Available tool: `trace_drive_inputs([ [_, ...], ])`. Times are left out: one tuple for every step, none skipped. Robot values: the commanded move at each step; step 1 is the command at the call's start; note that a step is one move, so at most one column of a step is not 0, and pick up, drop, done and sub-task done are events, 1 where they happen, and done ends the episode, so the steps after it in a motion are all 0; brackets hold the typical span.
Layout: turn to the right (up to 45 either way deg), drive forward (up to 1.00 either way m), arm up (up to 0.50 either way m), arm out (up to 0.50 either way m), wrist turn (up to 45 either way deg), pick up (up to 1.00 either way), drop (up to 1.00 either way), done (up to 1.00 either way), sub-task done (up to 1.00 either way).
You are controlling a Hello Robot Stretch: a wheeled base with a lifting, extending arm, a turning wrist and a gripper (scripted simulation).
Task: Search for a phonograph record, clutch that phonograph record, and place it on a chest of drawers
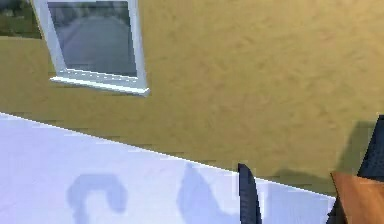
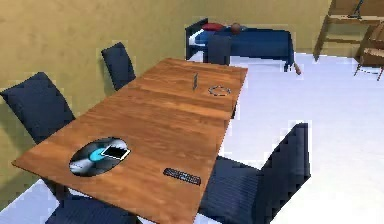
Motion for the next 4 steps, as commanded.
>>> trace_drive_inputs([
  [-30.0, 0.00, 0.00, 0.00, 0.0, 0.00, 0.00, 0.00, 0.00],
  [0.0, 0.00, 0.50, 0.00, 0.0, 0.00, 0.00, 0.00, 0.00],
  [0.0, 0.00, 0.24, 0.00, 0.0, 0.00, 0.00, 0.00, 0.00],
  [0.0, 0.00, 0.00, 0.44, 0.0, 0.00, 0.00, 0.00, 0.00],
])
